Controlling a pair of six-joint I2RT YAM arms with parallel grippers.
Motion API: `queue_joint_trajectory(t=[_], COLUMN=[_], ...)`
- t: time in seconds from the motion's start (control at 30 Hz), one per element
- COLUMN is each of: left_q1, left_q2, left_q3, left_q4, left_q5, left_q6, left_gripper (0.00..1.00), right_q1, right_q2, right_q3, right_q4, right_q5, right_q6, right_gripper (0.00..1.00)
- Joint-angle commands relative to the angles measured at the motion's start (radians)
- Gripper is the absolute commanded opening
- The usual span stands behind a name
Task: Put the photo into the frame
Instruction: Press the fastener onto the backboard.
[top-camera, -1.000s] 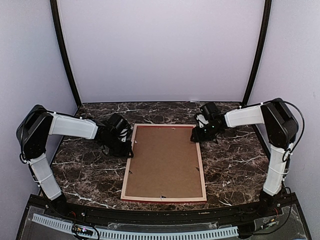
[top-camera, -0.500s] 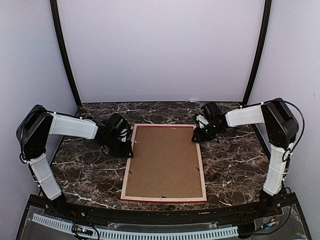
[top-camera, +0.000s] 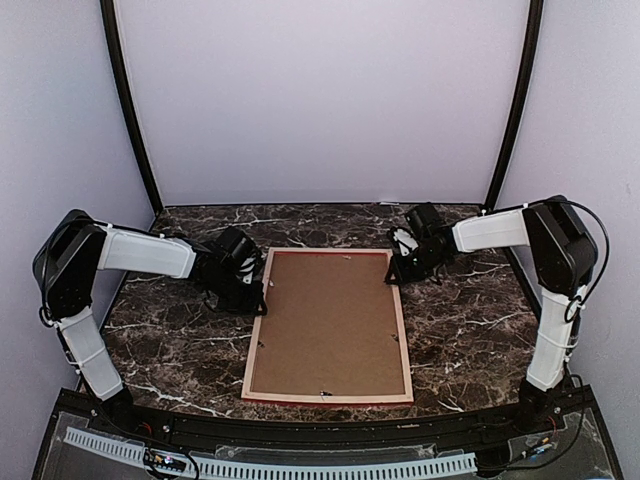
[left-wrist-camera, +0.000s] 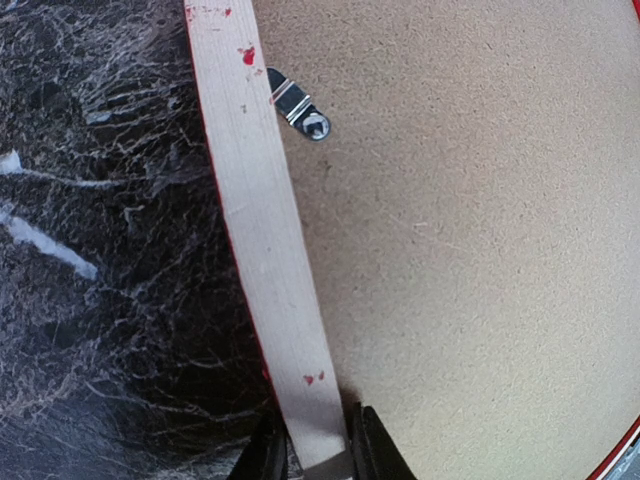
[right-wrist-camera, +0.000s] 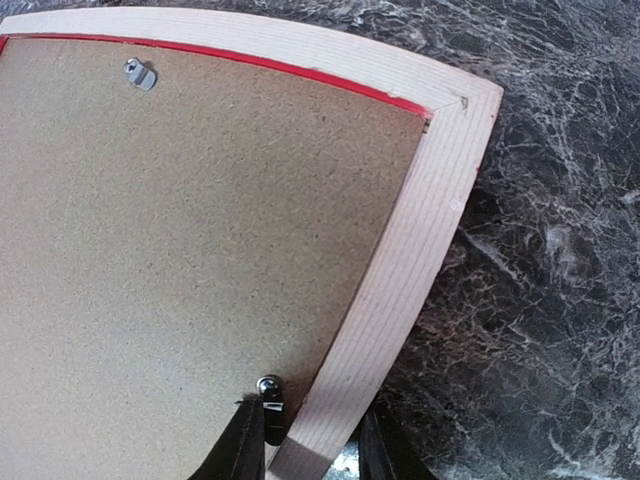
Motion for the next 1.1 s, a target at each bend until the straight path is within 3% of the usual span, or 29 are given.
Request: queue_joint_trajectory(t=[0.0, 0.37, 0.6, 1.07], left_q1=[0.007, 0.007, 0.007, 0.007], left_q2=[0.069, 0.067, 0.062, 0.067], left_q3=[-0.046, -0.054, -0.063, -0.057], left_q4=[-0.113, -0.108, -0.101, -0.103], left_q5=[-0.045, -0.04, -0.036, -0.037], left_q6=[0.068, 0.066, 0.062, 0.064], left_gripper=[0.22, 0.22, 0.22, 0.22], right_q1=[-0.008, -0.045, -0.119, -0.1], right_q2=[0.061, 0.114, 0.098, 0.099], right_q3=[0.013, 0.062, 0.067, 0.092], right_q4=[0.011, 0.013, 0.073, 0.009], right_q5=[-0.007, -0.064, -0.269, -0.208], right_q6=[-0.095, -0.151, -0.02, -0.06], right_gripper=[0.24, 0.13, 0.27, 0.41])
